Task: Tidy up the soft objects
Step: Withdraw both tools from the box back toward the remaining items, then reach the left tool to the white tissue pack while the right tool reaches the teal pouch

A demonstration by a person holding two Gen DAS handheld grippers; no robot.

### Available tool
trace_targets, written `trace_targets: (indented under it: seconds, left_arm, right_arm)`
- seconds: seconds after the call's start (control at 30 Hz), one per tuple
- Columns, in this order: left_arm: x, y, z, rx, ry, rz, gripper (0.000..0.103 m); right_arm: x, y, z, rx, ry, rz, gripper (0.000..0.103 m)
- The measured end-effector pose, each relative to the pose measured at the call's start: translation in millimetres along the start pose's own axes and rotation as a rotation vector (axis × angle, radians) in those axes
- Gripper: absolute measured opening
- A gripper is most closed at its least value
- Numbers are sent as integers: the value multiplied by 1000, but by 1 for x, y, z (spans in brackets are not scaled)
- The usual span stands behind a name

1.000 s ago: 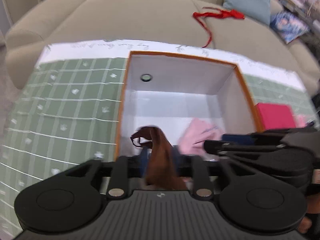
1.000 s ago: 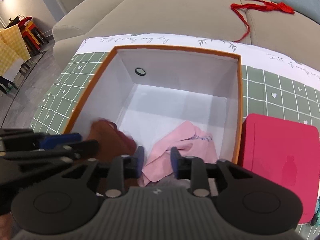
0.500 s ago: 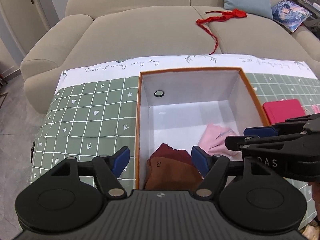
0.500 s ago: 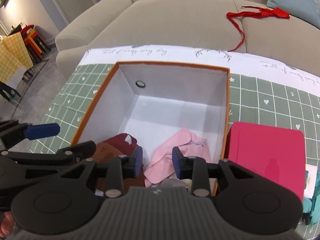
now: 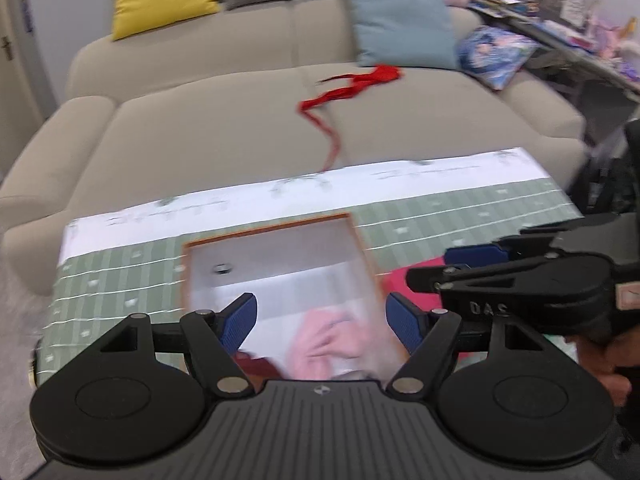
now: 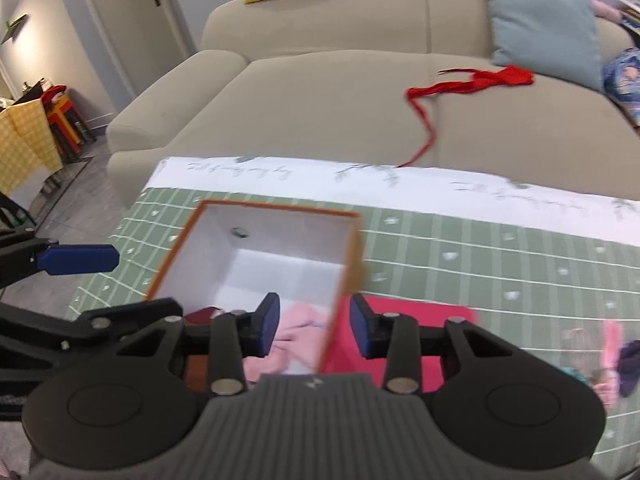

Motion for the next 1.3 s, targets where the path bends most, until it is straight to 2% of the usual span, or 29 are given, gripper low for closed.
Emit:
trace_targets:
  seconds: [0.13,0.23,0.4,0.47,0.6,0.67,0.8,0.93,1.0,1.1,1.13,1.3]
  left_arm:
    - [7,-9,38,-41,73,-3,86]
    - [11,-13,71,-124,101,13,87]
    - [4,-10,135,-378,156,18,87]
    - [-3,-7,159,-467,161,22,87]
    - [-14,10,205,-645,178,46,87]
    - [-23,20,223,-730,185,46,88]
    - [-55,32,251,-862,144,-18,88]
    - [-89,34,270,-907,96,-136,88]
    - [-103,35,276,-915,102,-207,88]
    - [-120,35,286,-965,91,-238,88]
    - [-127,36,290,-988,77,-242,88]
    - [-153,36,302,-1018,76,-296,88]
  right_arm:
    - [25,12,46,-14,62,6,41]
    - [41,27,81,-33,98,5,43]
    - [47,59,137,-94,163,-22,43]
    - [45,75,154,-103,176,-35,50]
    - [31,106,184,-166,172,-79,53]
    - [20,118,198,-211,165,-107,58]
    - [-9,141,215,-273,185,-162,66]
    - [-38,154,232,-345,194,-233,73]
    - [-50,159,241,-394,205,-266,74]
    - [-65,165,255,-436,227,-292,75]
    - [-69,166,257,-436,229,-301,80]
    - [-82,164,267,-460,180,-316,85]
Point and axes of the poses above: each gripper's, at about its wrist camera, not at the fingertips, and x roughly against the way its jaws point, z to its right, y to its underside, the point moved 6 cm from there along -x, roughly the way its jaws point, and after that the axes turned 10 degrees about -z, right-handed, at the moved point
